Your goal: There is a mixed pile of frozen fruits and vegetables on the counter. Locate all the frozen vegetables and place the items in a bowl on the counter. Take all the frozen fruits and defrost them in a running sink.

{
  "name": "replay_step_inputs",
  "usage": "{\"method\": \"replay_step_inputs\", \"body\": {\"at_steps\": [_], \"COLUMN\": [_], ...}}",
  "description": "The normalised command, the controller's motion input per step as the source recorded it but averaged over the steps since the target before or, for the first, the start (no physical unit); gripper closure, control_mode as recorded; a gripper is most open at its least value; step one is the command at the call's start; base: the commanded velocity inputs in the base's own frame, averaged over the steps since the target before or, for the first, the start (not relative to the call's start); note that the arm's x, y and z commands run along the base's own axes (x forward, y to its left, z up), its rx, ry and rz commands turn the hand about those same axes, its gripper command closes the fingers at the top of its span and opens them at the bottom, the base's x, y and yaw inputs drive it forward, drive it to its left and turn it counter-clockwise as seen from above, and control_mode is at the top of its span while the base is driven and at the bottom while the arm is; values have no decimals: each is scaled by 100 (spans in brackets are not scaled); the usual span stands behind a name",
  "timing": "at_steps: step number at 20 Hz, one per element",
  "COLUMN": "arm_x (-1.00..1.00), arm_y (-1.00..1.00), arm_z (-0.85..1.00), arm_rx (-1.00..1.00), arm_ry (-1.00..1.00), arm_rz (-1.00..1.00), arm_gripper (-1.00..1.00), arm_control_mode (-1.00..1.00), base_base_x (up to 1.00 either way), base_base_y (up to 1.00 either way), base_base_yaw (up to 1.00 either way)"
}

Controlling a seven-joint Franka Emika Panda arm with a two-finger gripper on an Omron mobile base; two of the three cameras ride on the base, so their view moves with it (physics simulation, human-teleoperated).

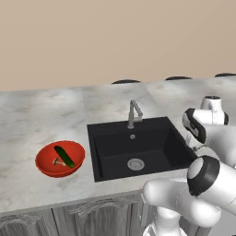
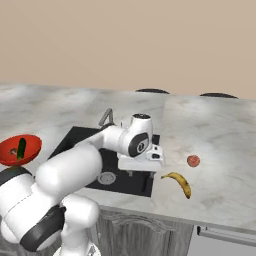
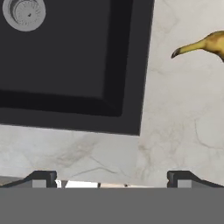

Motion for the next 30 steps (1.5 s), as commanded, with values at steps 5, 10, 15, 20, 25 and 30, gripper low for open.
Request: {"method": "replay_step_inputs", "body": {"at_steps": [5, 10, 15, 20, 25, 30], "arm_x": [25, 39, 42, 16, 1, 20], "arm_y": [-70, -59, -48, -34, 6, -18], "arm_z": [-1, -4, -19, -38, -38, -26], "arm_rx": [8, 3, 0, 0, 0, 4], "arm_ry": [6, 1, -5, -4, 0, 4], "arm_rz": [10, 5, 13, 17, 7, 7], "arm_gripper": [-100, -100, -100, -100, -100, -100], "arm_control_mode": [-100, -100, -100, -100, -100, -100], "base_base_x": [0, 0, 0, 0, 0, 0], "base_base_y": [0, 0, 0, 0, 0, 0], "base_base_yaw": [0, 0, 0, 0, 0, 0]}}
